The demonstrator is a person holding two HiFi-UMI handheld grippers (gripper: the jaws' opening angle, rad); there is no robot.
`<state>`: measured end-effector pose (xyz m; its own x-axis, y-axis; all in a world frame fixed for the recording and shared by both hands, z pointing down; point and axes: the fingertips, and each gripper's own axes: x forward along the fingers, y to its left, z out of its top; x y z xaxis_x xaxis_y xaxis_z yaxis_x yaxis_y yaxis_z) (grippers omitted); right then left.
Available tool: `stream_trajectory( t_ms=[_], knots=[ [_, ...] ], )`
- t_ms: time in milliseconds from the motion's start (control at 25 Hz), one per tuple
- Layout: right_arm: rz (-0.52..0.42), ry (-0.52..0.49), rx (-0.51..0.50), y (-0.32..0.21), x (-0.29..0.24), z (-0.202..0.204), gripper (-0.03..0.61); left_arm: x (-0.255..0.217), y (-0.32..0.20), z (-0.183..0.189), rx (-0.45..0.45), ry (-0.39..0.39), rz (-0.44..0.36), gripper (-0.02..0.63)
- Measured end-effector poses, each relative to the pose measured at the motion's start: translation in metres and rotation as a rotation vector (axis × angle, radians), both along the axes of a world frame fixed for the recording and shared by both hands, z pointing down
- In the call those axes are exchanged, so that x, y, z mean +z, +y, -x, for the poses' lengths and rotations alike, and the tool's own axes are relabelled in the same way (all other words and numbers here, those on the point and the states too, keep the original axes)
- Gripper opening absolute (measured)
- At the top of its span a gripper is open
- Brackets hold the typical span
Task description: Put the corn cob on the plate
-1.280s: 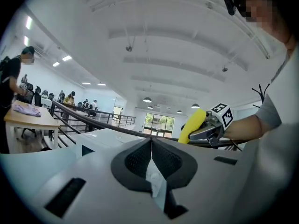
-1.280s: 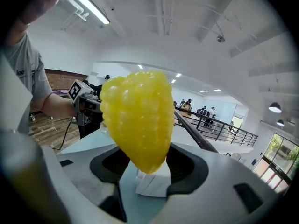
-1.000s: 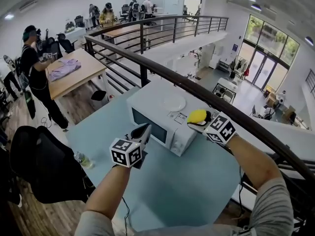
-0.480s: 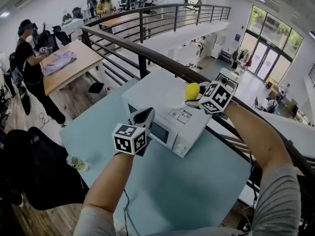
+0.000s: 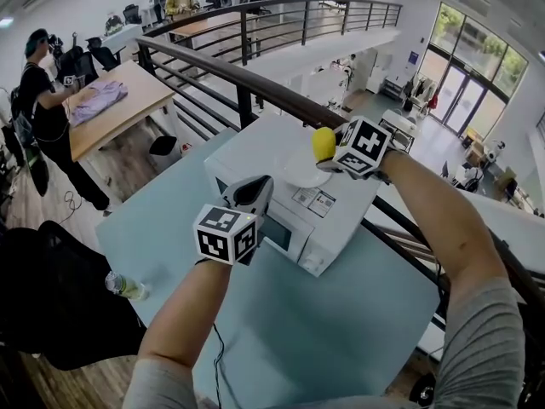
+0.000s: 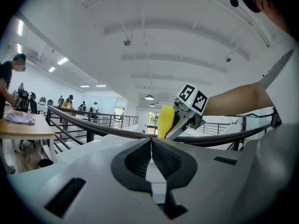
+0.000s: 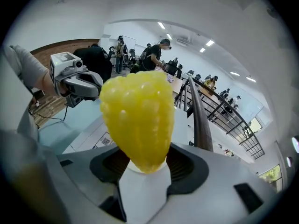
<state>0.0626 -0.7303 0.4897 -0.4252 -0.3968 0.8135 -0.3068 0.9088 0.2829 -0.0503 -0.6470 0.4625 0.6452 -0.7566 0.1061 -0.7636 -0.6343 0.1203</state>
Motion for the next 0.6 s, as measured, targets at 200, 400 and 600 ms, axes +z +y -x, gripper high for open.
stream_trajectory(
  t_ms=[200, 400, 600],
  knots=[
    [0.019, 0.064, -0.022, -0.0084, 0.0086, -0.0011, 0.255, -0.0004, -0.0054, -0.0003, 0.004, -0.015, -0.011, 0.02],
    [0.018, 0.138, -0.059, -0.0088, 0.0073, 0.0037, 0.255, -0.0044, -0.0071, 0.0007, 0.009, -0.032, -0.022, 0.02],
    [0.032, 0.248, -0.111, -0.0078, 0.0072, 0.0047, 0.255, -0.0065, -0.0105, 0.0011, 0.008, -0.043, -0.035, 0.02]
  ],
)
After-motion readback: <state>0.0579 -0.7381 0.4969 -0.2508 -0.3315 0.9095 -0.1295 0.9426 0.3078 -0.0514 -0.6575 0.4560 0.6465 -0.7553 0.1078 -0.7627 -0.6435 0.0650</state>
